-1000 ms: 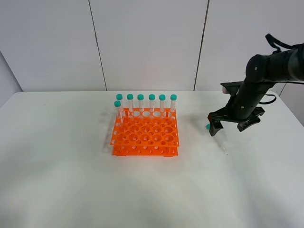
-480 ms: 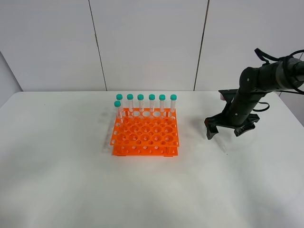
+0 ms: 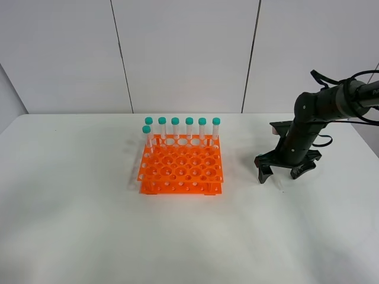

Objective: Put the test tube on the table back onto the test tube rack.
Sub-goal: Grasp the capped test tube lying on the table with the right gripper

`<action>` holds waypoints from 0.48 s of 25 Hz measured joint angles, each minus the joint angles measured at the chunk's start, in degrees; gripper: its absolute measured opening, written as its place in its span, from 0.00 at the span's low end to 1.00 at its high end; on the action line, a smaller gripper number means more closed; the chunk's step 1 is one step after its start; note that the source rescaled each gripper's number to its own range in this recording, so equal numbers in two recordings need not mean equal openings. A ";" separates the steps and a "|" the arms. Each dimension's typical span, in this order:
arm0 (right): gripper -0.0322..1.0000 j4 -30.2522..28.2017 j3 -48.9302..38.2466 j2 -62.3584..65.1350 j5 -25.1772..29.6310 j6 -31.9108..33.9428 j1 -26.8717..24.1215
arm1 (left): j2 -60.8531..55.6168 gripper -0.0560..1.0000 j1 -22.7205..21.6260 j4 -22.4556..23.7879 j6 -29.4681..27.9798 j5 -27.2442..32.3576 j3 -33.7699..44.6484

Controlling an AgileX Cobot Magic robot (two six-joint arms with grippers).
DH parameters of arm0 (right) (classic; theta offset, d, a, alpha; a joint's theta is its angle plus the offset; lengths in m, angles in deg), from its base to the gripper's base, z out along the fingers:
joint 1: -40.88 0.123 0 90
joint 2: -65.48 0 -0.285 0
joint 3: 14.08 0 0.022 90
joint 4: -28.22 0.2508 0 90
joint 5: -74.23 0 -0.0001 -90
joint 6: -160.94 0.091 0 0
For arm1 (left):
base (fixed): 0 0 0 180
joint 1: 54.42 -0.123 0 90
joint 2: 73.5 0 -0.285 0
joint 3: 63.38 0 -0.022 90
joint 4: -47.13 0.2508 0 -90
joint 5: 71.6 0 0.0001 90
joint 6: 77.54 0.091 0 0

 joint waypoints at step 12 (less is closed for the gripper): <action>0.35 -0.06 0.00 0.00 -0.29 0.00 0.00 | 0.00 1.00 0.00 0.00 0.00 0.00 0.00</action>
